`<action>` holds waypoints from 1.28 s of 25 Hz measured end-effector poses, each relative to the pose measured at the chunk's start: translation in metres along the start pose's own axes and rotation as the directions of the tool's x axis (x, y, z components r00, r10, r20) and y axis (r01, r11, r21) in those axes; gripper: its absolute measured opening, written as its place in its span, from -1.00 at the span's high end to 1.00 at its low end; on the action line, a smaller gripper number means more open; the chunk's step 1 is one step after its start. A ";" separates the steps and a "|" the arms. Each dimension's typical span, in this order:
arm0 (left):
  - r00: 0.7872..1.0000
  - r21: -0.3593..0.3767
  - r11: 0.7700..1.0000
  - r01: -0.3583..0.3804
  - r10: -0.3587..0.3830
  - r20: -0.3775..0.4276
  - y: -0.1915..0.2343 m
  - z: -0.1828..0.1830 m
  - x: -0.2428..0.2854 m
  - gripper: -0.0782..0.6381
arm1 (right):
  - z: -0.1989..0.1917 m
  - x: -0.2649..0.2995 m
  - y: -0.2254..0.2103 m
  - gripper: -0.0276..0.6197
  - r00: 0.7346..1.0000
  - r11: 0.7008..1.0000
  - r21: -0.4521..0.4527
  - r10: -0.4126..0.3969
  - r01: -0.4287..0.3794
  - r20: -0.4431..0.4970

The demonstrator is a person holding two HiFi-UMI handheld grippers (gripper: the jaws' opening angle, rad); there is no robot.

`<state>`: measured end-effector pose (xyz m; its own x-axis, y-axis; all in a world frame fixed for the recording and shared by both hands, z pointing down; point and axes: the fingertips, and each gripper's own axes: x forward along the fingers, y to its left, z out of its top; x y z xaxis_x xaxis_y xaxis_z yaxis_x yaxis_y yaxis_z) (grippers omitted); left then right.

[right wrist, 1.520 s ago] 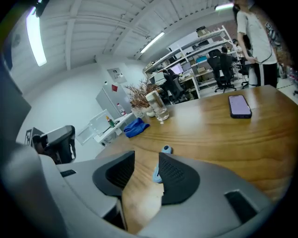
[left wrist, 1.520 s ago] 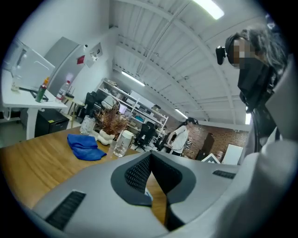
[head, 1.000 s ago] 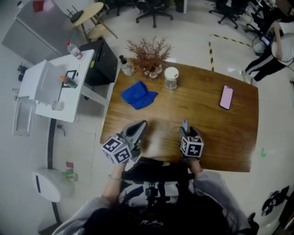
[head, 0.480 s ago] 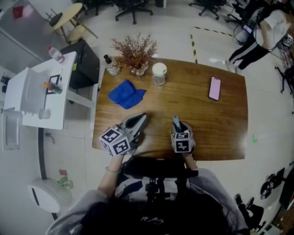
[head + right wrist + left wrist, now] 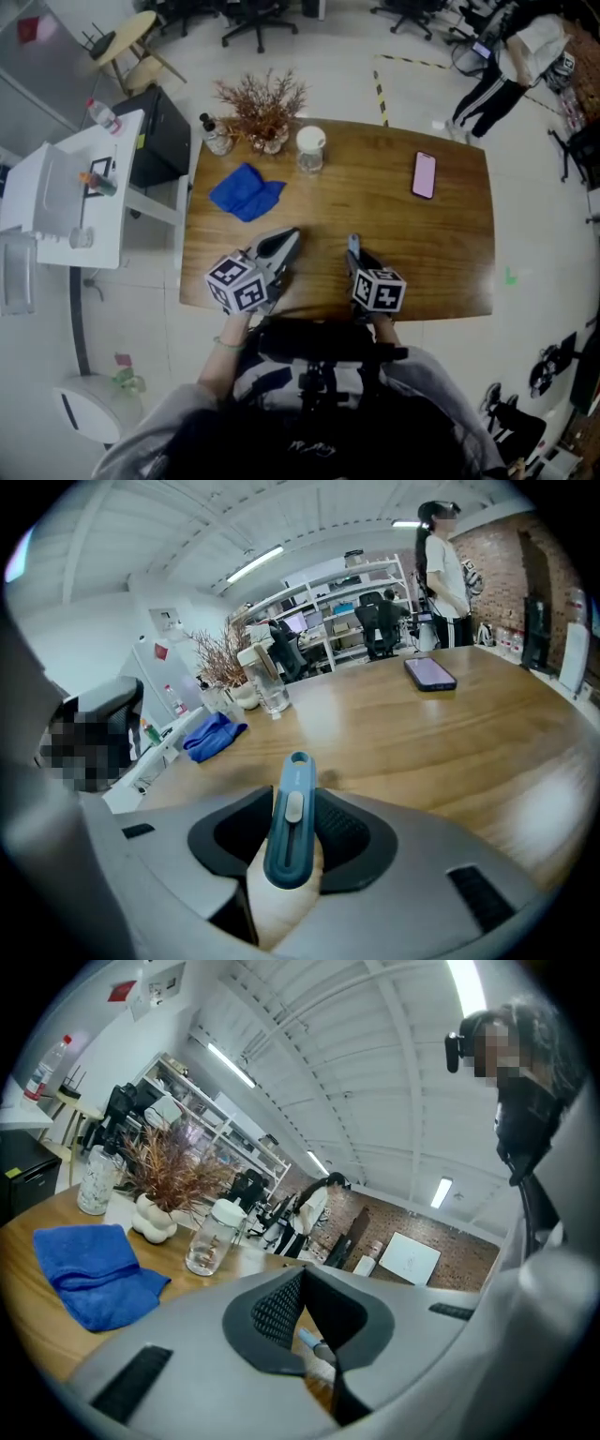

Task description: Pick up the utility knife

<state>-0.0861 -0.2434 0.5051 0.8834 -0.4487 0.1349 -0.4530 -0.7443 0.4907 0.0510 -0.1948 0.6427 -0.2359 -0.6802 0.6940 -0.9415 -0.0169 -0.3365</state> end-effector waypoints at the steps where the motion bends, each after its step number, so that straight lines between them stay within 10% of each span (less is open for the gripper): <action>1: 1.000 0.016 1.000 0.012 -0.012 -0.022 -0.005 -0.004 0.003 0.76 | 0.004 -0.007 0.001 0.45 1.000 1.000 0.014 0.009 -0.010 0.015; 17: 0.997 -0.083 0.996 0.036 -0.030 0.075 -0.053 -0.012 0.030 0.75 | 0.040 -0.092 -0.020 0.45 0.984 0.991 0.079 0.100 -0.112 0.149; 32: 0.992 0.059 0.991 -0.121 0.123 -0.034 -0.055 -0.029 0.031 0.76 | 0.046 -0.090 -0.017 0.45 0.975 0.981 0.043 0.182 -0.189 0.129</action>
<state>-0.0306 -0.2018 0.5072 0.8246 -0.5197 0.2233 -0.5626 -0.7128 0.4187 0.0997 -0.1675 0.5569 -0.3705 -0.7609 0.5327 -0.8687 0.0808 -0.4886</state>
